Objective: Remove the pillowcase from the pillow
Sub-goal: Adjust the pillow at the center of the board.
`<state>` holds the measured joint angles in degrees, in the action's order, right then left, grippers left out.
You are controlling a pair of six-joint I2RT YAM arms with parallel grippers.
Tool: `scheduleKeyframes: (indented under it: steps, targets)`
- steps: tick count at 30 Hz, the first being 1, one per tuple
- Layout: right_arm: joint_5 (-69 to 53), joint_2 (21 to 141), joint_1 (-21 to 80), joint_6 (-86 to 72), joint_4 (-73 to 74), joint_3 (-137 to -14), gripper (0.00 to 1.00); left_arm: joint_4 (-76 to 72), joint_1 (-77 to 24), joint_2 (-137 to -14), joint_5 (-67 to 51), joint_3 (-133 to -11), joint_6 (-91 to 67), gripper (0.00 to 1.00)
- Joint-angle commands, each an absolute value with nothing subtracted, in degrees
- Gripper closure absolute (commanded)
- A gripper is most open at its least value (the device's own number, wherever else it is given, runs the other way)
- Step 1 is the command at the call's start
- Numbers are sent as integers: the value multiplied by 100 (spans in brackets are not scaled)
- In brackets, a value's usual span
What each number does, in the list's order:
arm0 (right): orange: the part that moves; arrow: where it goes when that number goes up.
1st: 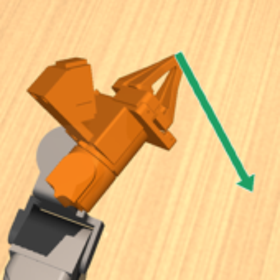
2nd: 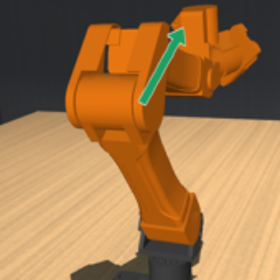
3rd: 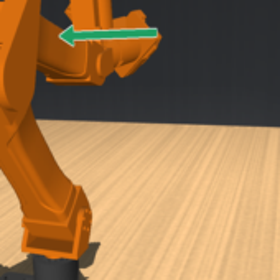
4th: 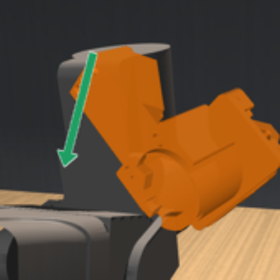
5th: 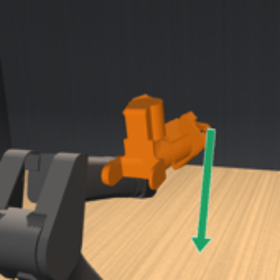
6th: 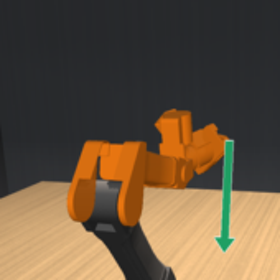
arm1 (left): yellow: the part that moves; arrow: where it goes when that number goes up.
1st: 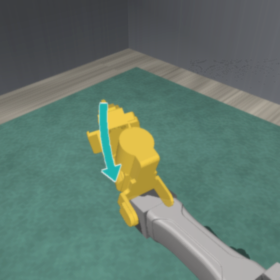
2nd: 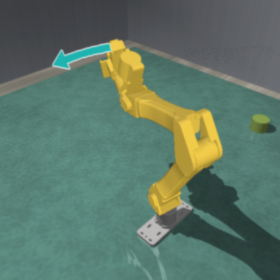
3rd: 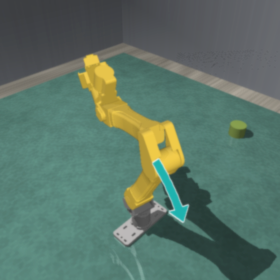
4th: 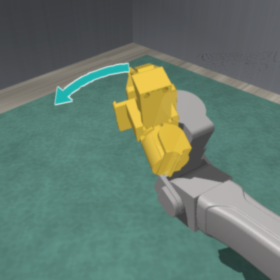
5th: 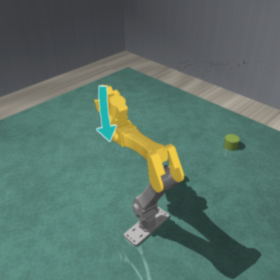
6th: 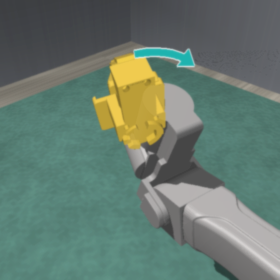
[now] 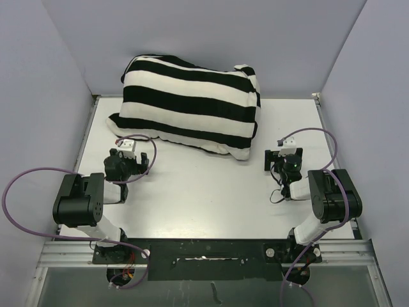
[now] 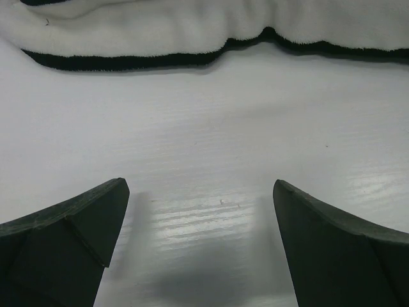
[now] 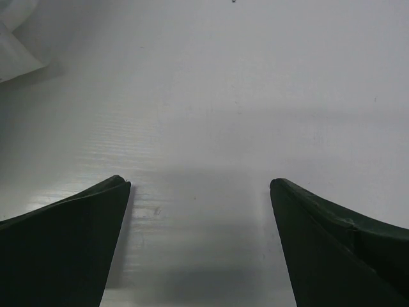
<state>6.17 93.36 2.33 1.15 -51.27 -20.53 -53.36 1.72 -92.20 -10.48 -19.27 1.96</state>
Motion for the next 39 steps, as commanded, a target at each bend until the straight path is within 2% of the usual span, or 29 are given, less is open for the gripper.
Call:
scheduleKeyframes:
  steps: [1, 12, 14, 16, 20, 22, 25, 27, 29, 31, 32, 35, 39]
  targets:
    - [484, 9299, 229, 176, -5304, -2194, 2, -5687, 211, -9194, -1096, -1968, 164, 2]
    - [470, 9297, 220, 162, -5281, -2213, 2, -5591, 248, -9093, -1342, -1990, 212, 2]
    - [909, 9186, 320, 131, -5086, -2255, 2, -4564, 314, -8799, -1616, -2518, 236, 2]
    - [1750, 8740, 489, 9, -3877, -2683, 2, -2943, 308, -8587, -1496, -3437, 208, 2]
    - [2080, 7942, 300, -862, -1476, -3889, 2, -143, 402, -8593, -1699, -5336, 227, 2]
    - [1565, 7714, -17, -1081, -874, -4459, 2, 858, 563, -8703, -2290, -6123, 244, 2]
    - [517, 7553, -787, -2485, -371, -4915, 2, 1963, 802, -8956, -3019, -7128, 374, 2]
    - [-908, 7542, -1385, -3518, -722, -4927, 2, 2362, 935, -9143, -3256, -7579, 617, 2]
    - [-1762, 7602, -1558, -4077, -1391, -4840, 2, 2659, 1060, -9413, -3342, -7958, 900, 2]
    - [-2323, 7817, -1442, -4024, -1590, -5048, 2, 3016, 1192, -9772, -3303, -8446, 1129, 2]
    - [-2343, 7902, -1257, -3653, -1222, -5337, 2, 3206, 1248, -10003, -3203, -8740, 1200, 2]
    - [-1422, 8105, -221, -2415, -53, -6023, 2, 3715, 1385, -10653, -3127, -9592, 1505, 2]
    - [-963, 8350, 664, -2016, 172, -6204, 2, 4107, 1392, -11269, -3091, -10090, 1850, 2]
